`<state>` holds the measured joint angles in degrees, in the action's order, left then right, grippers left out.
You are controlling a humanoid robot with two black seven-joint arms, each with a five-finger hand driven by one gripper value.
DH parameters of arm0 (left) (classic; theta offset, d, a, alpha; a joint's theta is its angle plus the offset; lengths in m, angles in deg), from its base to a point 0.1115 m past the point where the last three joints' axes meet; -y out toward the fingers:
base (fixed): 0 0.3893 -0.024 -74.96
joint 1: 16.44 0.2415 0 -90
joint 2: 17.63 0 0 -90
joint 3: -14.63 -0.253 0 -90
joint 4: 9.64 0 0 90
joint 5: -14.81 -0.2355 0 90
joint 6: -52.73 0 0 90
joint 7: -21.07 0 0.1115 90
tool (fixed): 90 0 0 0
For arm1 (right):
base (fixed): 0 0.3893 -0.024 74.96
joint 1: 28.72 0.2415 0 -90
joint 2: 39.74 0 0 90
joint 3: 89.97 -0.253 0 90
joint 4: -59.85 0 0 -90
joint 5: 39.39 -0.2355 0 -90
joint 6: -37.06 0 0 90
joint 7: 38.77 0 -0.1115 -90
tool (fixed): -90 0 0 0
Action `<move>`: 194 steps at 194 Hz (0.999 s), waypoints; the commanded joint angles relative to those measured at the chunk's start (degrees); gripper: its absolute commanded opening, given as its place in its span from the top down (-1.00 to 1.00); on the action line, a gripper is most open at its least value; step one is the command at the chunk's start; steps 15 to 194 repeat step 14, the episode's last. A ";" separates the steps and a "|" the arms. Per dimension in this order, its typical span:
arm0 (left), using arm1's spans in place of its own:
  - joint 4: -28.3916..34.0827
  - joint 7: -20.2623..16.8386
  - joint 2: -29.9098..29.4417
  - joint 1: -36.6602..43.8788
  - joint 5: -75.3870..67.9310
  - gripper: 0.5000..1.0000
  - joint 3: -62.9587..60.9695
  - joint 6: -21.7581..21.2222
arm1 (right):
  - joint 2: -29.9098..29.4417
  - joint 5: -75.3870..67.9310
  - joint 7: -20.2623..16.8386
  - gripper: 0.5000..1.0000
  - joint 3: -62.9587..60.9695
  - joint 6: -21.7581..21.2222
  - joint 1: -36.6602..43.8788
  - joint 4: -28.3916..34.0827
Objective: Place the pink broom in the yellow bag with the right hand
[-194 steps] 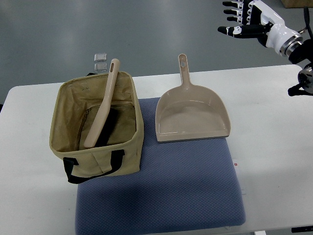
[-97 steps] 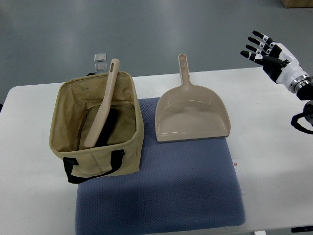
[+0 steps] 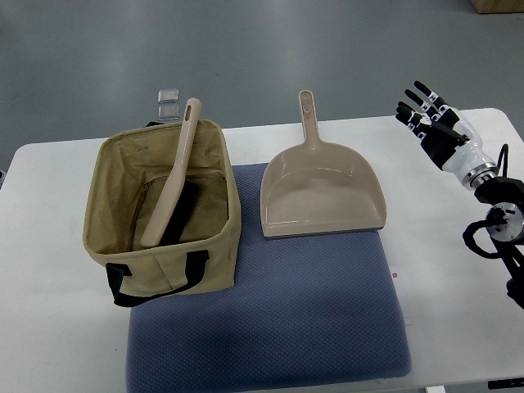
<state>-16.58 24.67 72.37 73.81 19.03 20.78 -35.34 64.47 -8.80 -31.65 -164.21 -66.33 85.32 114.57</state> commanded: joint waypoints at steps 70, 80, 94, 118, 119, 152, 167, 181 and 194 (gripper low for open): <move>0.00 0.00 0.00 0.01 0.00 -1.00 0.00 0.00 | -0.32 -0.01 0.00 -0.72 0.06 -0.32 -0.76 -0.40; 0.00 0.00 0.00 0.01 0.00 -1.00 0.00 0.00 | -0.32 -0.01 0.00 -0.72 0.06 -0.32 -0.76 -0.40; 0.00 0.00 0.00 0.01 0.00 -1.00 0.00 0.00 | -0.32 -0.01 0.00 -0.72 0.06 -0.32 -0.76 -0.40; 0.00 0.00 0.00 0.01 0.00 -1.00 0.00 0.00 | -0.32 -0.01 0.00 -0.72 0.06 -0.32 -0.76 -0.40; 0.00 0.00 0.00 0.01 0.00 -1.00 0.00 0.00 | -0.32 -0.01 0.00 -0.72 0.06 -0.32 -0.76 -0.40; 0.00 0.00 0.00 0.01 0.00 -1.00 0.00 0.00 | -0.32 -0.01 0.00 -0.72 0.06 -0.32 -0.76 -0.40; 0.00 0.00 0.00 0.01 0.00 -1.00 0.00 0.00 | -0.32 -0.01 0.00 -0.72 0.06 -0.32 -0.76 -0.40; 0.00 0.00 0.00 0.01 0.00 -1.00 0.00 0.00 | -0.32 -0.01 0.00 -0.72 0.06 -0.32 -0.76 -0.40; 0.00 0.00 0.00 0.01 0.00 -1.00 0.00 0.00 | -0.32 -0.01 0.00 -0.72 0.06 -0.32 -0.76 -0.40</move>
